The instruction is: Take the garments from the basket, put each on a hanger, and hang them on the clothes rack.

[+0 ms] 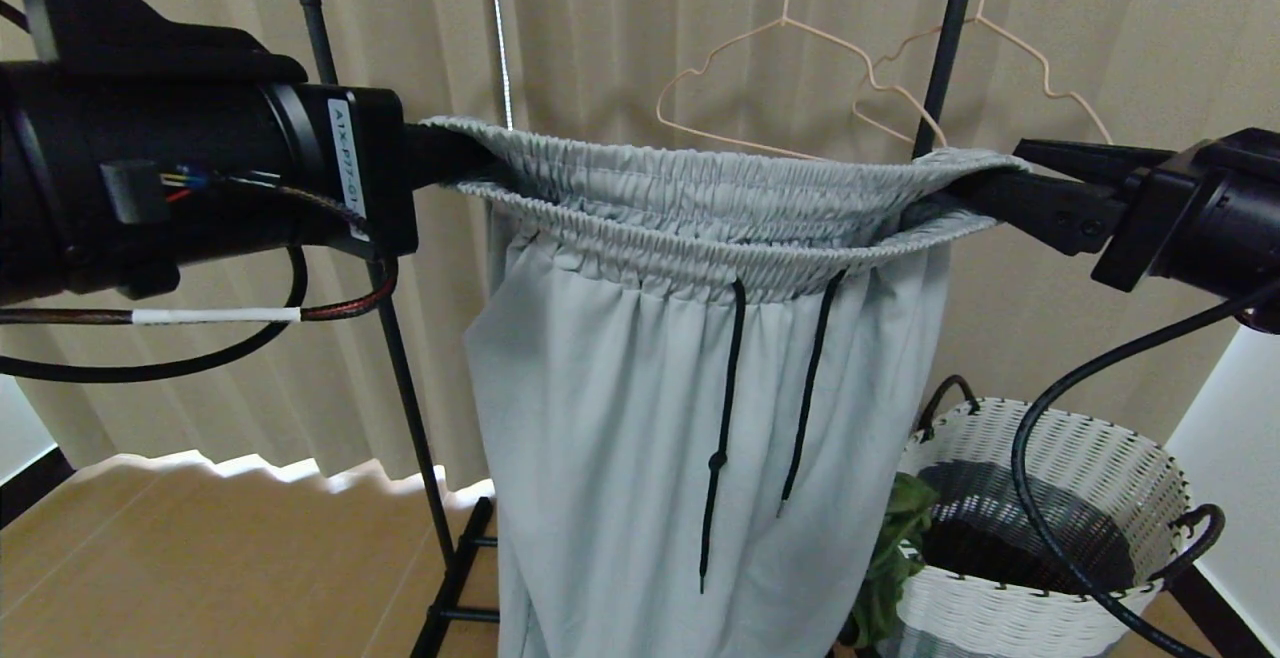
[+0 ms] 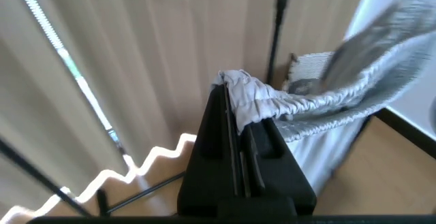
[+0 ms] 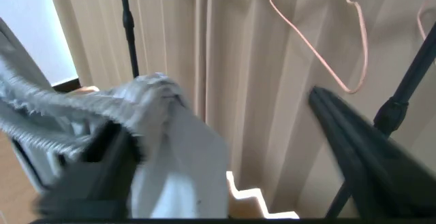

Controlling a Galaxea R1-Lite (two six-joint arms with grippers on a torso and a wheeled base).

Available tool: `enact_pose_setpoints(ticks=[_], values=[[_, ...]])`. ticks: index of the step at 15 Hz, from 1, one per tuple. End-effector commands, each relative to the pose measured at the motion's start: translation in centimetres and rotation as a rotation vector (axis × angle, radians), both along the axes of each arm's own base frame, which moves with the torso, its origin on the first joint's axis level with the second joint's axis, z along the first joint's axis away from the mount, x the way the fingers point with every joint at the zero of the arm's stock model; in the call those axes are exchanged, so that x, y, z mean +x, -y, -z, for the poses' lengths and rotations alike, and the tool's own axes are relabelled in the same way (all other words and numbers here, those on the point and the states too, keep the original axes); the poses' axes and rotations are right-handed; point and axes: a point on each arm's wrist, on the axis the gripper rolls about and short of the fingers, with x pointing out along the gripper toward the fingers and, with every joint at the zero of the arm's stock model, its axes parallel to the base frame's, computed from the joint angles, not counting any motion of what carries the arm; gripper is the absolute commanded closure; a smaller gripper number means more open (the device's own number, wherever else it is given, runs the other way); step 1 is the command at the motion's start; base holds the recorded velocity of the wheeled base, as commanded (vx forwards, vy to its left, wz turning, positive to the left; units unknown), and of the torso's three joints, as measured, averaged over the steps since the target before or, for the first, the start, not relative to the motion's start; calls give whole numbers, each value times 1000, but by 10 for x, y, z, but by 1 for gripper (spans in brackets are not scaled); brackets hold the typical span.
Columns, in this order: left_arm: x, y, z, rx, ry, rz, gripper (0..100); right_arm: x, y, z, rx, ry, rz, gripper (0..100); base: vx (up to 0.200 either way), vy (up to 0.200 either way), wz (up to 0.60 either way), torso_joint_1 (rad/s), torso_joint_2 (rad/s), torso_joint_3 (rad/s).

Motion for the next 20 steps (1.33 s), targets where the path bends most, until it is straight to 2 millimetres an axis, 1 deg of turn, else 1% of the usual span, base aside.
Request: enact_pose_setpoints(ticks=[1, 5, 8, 10, 18, 20], values=[[2, 0, 2, 9, -4, -31, 100, -7, 1, 3, 2, -3, -10, 0, 0, 0, 0, 0, 0, 0], [5, -2, 9, 25, -21, -55, 100, -18, -3, 5, 1, -5, -50, 0, 0, 0, 0, 0, 0, 0], [13, -11, 12, 63, -14, -123, 100, -25, -1, 9, -1, -11, -61, 0, 0, 0, 0, 0, 0, 0], [15, -15, 15, 81, -13, -139, 100, -29, 0, 12, -5, -19, -75, 0, 0, 0, 0, 0, 0, 0], [16, -18, 16, 87, -15, -161, 100, -33, 2, 14, -12, -21, -72, 0, 0, 0, 0, 0, 0, 0], [20, -25, 17, 98, -12, -194, 100, -35, 3, 15, -13, -19, -72, 0, 0, 0, 0, 0, 0, 0]])
